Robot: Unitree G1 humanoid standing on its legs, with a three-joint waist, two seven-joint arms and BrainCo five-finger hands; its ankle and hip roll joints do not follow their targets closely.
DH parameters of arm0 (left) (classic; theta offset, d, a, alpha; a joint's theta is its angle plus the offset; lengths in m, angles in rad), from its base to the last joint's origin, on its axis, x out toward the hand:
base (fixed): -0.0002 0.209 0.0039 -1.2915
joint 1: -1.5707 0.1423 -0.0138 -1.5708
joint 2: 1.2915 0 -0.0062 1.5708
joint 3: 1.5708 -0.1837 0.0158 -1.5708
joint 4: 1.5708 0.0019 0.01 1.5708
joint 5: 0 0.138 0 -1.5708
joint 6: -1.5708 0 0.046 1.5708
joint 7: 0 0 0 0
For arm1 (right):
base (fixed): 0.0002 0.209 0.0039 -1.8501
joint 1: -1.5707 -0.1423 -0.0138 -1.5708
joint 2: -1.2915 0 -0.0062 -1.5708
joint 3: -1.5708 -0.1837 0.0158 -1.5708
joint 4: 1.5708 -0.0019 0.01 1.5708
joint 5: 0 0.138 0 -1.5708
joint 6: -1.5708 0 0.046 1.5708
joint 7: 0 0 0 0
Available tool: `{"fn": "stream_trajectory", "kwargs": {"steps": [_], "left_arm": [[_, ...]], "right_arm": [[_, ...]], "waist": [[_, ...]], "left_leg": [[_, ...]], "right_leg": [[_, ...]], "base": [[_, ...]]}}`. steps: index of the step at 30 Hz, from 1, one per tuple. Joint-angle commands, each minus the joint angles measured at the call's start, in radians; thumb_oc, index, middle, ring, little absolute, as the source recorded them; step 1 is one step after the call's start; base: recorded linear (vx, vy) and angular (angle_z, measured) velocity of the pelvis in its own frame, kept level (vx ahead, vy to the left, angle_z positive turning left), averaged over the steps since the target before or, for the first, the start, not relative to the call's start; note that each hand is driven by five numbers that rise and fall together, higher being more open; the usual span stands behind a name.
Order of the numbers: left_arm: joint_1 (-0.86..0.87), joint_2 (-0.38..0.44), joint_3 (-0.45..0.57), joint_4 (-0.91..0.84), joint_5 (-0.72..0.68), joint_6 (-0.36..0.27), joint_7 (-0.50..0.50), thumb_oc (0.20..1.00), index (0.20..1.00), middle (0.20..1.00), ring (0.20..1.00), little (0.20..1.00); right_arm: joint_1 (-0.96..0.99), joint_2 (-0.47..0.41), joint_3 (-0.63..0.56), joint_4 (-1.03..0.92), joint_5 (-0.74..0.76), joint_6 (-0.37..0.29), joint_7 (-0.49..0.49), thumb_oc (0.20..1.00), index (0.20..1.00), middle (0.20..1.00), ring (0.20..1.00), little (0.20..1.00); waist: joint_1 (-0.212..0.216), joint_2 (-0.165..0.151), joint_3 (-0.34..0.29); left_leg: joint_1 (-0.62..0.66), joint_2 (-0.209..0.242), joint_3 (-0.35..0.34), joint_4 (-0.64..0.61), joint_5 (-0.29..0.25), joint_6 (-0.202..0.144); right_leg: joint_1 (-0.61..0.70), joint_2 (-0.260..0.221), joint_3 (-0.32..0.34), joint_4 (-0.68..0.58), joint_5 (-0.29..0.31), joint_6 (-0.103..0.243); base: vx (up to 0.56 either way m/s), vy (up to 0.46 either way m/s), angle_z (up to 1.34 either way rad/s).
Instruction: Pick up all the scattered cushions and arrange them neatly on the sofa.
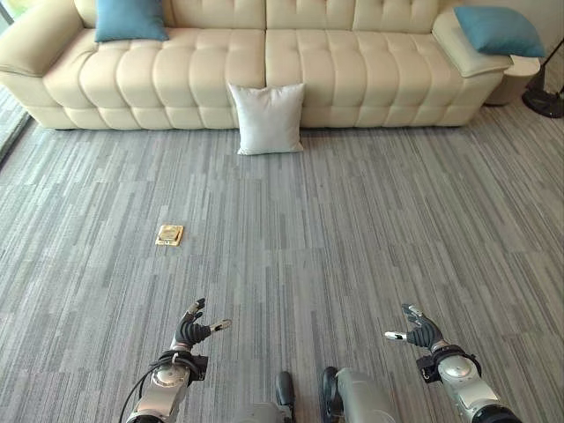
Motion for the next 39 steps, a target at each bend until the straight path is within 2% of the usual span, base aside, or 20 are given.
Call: {"fn": "stream_trajectory", "kwargs": {"steps": [1,3,5,6,8,10,11,13,14,17,19,22,24,26,28,30,32,34,36,39], "left_arm": [[0.013,0.026,0.003,-0.003,-0.024,-0.035,0.011,1.0,1.0,1.0,1.0,1.0],[0.007,0.014,-0.004,0.005,-0.02,-0.034,0.01,1.0,1.0,1.0,1.0,1.0],[0.016,0.001,-0.013,0.012,-0.015,-0.036,0.001,1.0,1.0,1.0,1.0,1.0],[0.02,-0.01,-0.014,0.025,-0.019,-0.037,0.001,1.0,1.0,1.0,1.0,1.0],[0.034,-0.027,-0.033,0.035,-0.024,-0.034,-0.014,1.0,1.0,1.0,1.0,1.0],[0.036,-0.028,-0.044,0.031,-0.023,-0.029,-0.028,1.0,1.0,1.0,1.0,1.0],[0.026,-0.031,-0.056,0.044,-0.019,-0.027,-0.028,1.0,1.0,1.0,1.0,1.0],[0.018,-0.033,-0.072,0.054,-0.01,-0.024,-0.035,1.0,1.0,1.0,1.0,1.0],[0.023,-0.03,-0.081,0.046,0.005,-0.023,-0.039,1.0,1.0,1.0,1.0,1.0],[0.039,-0.027,-0.081,0.037,0.011,-0.022,-0.044,1.0,1.0,1.0,1.0,1.0],[0.057,-0.033,-0.069,0.054,0.006,-0.021,-0.042,1.0,1.0,1.0,1.0,1.0],[0.081,-0.046,-0.047,0.082,-0.005,-0.016,-0.035,1.0,1.0,1.0,1.0,1.0],[0.075,-0.038,-0.041,0.085,-0.002,-0.015,-0.035,1.0,1.0,1.0,1.0,1.0],[0.068,-0.036,-0.038,0.084,-0.007,-0.017,-0.031,1.0,1.0,1.0,1.0,1.0],[0.06,-0.031,-0.032,0.082,-0.02,-0.016,-0.027,1.0,1.0,1.0,1.0,1.0],[0.042,-0.031,-0.039,0.092,-0.02,-0.013,-0.024,1.0,1.0,1.0,1.0,1.0],[0.033,-0.034,-0.045,0.097,-0.016,-0.012,-0.02,1.0,1.0,1.0,1.0,1.0],[0.039,-0.04,-0.05,0.104,-0.012,-0.013,-0.021,1.0,1.0,1.0,1.0,1.0],[0.047,-0.046,-0.048,0.117,-0.008,-0.013,-0.022,1.0,1.0,1.0,1.0,1.0],[0.042,-0.059,-0.062,0.137,-0.014,-0.012,-0.025,1.0,1.0,1.0,1.0,1.0]], "right_arm": [[-0.005,-0.015,0.012,-0.016,0.013,-0.025,-0.012,1.0,1.0,1.0,1.0,1.0],[0.006,-0.023,0.017,-0.026,0.007,-0.024,-0.008,1.0,1.0,1.0,1.0,1.0],[0.031,-0.037,0.013,-0.047,-0.002,-0.025,-0.001,1.0,1.0,1.0,1.0,1.0],[0.039,-0.042,0.007,-0.047,0.002,-0.029,0.0,1.0,1.0,1.0,1.0,1.0],[0.067,-0.053,0.0,-0.076,0.004,-0.037,0.004,1.0,1.0,1.0,1.0,1.0],[0.072,-0.056,-0.01,-0.079,0.017,-0.042,0.0,1.0,1.0,1.0,1.0,1.0],[0.065,-0.055,-0.011,-0.062,0.028,-0.044,-0.008,1.0,1.0,1.0,1.0,1.0],[0.067,-0.05,-0.009,-0.052,0.035,-0.044,-0.01,1.0,1.0,1.0,1.0,1.0],[0.072,-0.051,-0.01,-0.052,0.03,-0.042,-0.01,1.0,1.0,1.0,1.0,1.0],[0.071,-0.032,-0.004,-0.023,0.029,-0.04,-0.014,1.0,1.0,1.0,1.0,1.0],[0.062,-0.026,0.01,-0.017,0.015,-0.037,-0.013,1.0,1.0,1.0,1.0,1.0],[0.05,-0.014,0.028,-0.029,-0.017,-0.032,-0.003,1.0,1.0,1.0,1.0,1.0],[0.024,-0.005,0.043,-0.05,-0.028,-0.031,0.006,1.0,1.0,1.0,1.0,1.0],[0.011,0.007,0.051,-0.05,-0.031,-0.031,0.008,1.0,1.0,1.0,1.0,1.0],[0.008,0.01,0.052,-0.062,-0.028,-0.028,0.008,1.0,1.0,1.0,1.0,1.0],[0.001,0.003,0.058,-0.065,-0.031,-0.023,0.009,1.0,1.0,1.0,1.0,1.0],[-0.001,-0.006,0.063,-0.066,-0.046,-0.019,0.01,1.0,1.0,1.0,1.0,1.0],[0.008,-0.011,0.066,-0.072,-0.045,-0.02,0.014,1.0,1.0,1.0,1.0,1.0],[0.01,-0.016,0.065,-0.07,-0.049,-0.019,0.015,1.0,1.0,1.0,1.0,1.0],[0.033,-0.038,0.057,-0.081,-0.038,-0.03,0.014,1.0,1.0,1.0,1.0,1.0]], "waist": [[-0.021,-0.005,-0.015],[-0.047,-0.006,0.0],[-0.064,-0.001,-0.01],[-0.069,0.008,-0.024],[-0.08,0.035,-0.046],[-0.083,0.028,-0.043],[-0.078,0.015,-0.038],[-0.068,-0.002,-0.038],[-0.054,-0.014,-0.037],[-0.016,-0.016,-0.026],[0.004,-0.016,-0.036],[0.022,-0.008,-0.069],[0.027,-0.006,-0.065],[0.024,0.001,-0.061],[0.019,0.014,-0.061],[0.0,0.021,-0.044],[-0.02,0.02,-0.023],[-0.029,0.007,-0.026],[-0.025,0.007,-0.046],[-0.033,0.015,-0.065]], "left_leg": [[0.082,0.079,-0.061,0.064,-0.135,-0.137],[0.144,0.057,-0.108,0.066,-0.162,-0.15],[0.187,0.052,-0.147,0.08,-0.18,-0.166],[0.19,0.064,-0.16,0.107,-0.151,-0.194],[0.163,0.11,-0.149,0.215,-0.02,-0.286],[0.094,0.158,-0.088,0.365,0.074,-0.33],[0.047,0.164,-0.058,0.43,0.088,-0.321],[-0.023,0.171,0.0,0.385,0.002,-0.273],[-0.079,0.149,0.016,0.333,-0.056,-0.245],[-0.193,0.114,-0.002,0.178,0.036,-0.243],[-0.212,0.104,0.001,0.168,0.051,-0.24],[-0.138,0.097,0.024,0.111,0.024,-0.199],[-0.092,0.102,0.053,0.111,-0.008,-0.171],[-0.063,0.102,0.06,0.118,-0.034,-0.16],[-0.028,0.113,0.056,0.106,-0.055,-0.162],[0.02,0.121,0.034,0.11,-0.087,-0.171],[0.054,0.123,0.014,0.137,-0.119,-0.186],[0.08,0.114,-0.014,0.152,-0.135,-0.195],[0.097,0.123,-0.027,0.148,-0.132,-0.207],[0.076,0.189,-0.045,0.2,-0.044,-0.268]], "right_leg": [[0.199,0.023,-0.02,-0.489,0.12,0.021],[0.149,0.039,-0.035,-0.64,0.172,0.036],[0.163,0.045,-0.027,-0.657,0.188,0.022],[0.177,0.059,-0.026,-0.641,0.195,0.001],[0.241,0.08,-0.065,-0.64,0.151,-0.043],[0.302,0.094,-0.066,-0.649,0.106,-0.082],[0.338,0.098,-0.051,-0.661,0.085,-0.094],[0.387,0.091,-0.039,-0.684,0.061,-0.094],[0.421,0.087,-0.022,-0.705,0.048,-0.087],[0.507,0.116,0.031,-0.748,0.034,-0.077],[0.545,0.131,0.075,-0.762,0.027,-0.075],[0.543,0.117,0.096,-0.687,0.015,-0.048],[0.48,0.101,0.089,-0.528,0.034,-0.004],[0.421,0.07,0.046,-0.466,0.063,0.023],[0.377,0.026,-0.032,-0.518,0.061,0.013],[0.284,-0.034,-0.089,-0.603,0.115,0.007],[0.254,-0.074,-0.097,-0.631,0.142,0.023],[0.264,-0.049,-0.029,-0.612,0.148,0.026],[0.266,-0.037,-0.021,-0.598,0.15,0.015],[0.324,-0.001,-0.056,-0.632,0.121,-0.021]], "base": [[0.48,-0.028,0.37],[0.52,-0.137,0.55],[0.53,-0.255,1.14],[0.63,-0.428,1.12],[0.52,-0.444,0.98],[0.4,-0.369,0.55],[0.44,-0.366,0.07],[0.38,-0.209,-0.5],[0.37,-0.084,-0.85],[0.32,-0.027,-1.01],[0.32,0.091,-1.29],[0.35,0.185,-1.12],[0.19,0.081,-0.62],[0.16,0.001,-0.26],[0.29,-0.092,-0.23],[0.42,-0.237,-0.21],[0.35,-0.256,0.08],[0.31,-0.268,0.37],[0.26,-0.256,0.63],[0.23,-0.405,0.7]]}}
